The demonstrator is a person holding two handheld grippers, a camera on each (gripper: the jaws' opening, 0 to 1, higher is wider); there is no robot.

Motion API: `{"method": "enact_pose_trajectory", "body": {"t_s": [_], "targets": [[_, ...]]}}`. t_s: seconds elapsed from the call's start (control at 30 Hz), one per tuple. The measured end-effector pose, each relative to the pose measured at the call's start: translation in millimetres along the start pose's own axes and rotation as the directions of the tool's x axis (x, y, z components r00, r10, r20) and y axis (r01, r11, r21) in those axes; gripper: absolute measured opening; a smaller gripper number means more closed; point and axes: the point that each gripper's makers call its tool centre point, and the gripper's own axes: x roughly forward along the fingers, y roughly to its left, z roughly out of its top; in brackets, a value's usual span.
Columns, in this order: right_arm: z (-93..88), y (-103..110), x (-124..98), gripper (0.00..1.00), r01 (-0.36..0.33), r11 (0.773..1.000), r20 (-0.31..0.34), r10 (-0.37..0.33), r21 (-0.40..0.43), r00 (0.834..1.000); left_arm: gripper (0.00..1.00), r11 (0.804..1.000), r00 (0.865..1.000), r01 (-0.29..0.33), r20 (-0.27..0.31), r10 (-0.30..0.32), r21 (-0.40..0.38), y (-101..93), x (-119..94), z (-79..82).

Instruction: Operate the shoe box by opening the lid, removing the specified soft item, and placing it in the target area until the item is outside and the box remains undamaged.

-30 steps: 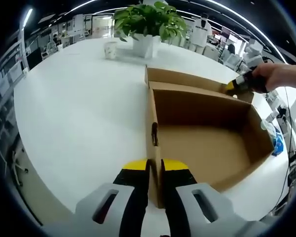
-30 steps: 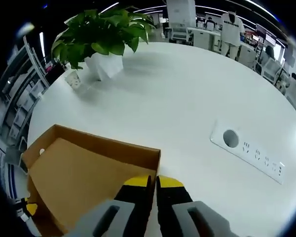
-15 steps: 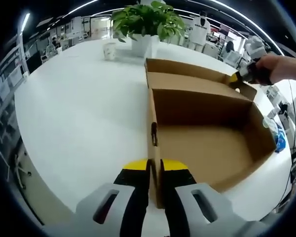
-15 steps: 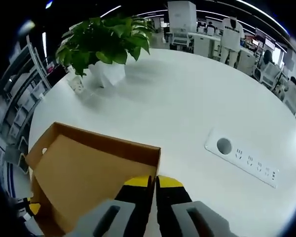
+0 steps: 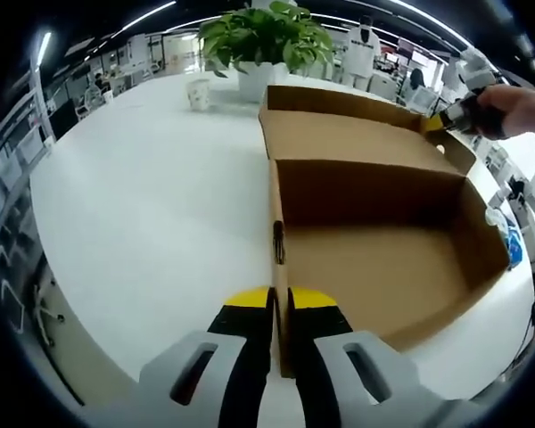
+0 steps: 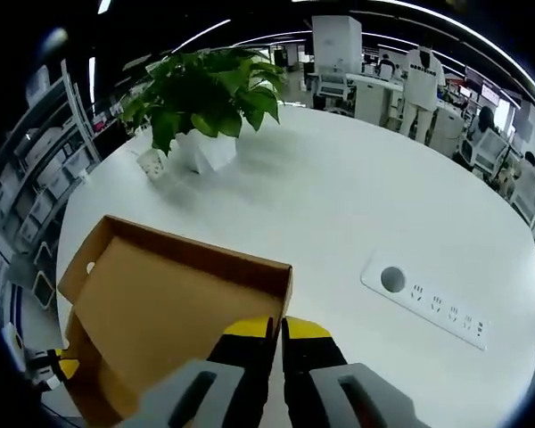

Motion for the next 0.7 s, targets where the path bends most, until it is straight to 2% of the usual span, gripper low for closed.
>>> {"method": "enact_pose_trajectory", "body": {"t_s": [0.7], "targets": [[10.9,4,-37,0.0,-0.003,0.999,0.078,0.006,-0.041,0.997,0.04,0.999,0.999,-0.03,-0.01,0.031,0.045,-1.4,-1,-0.1]]}}
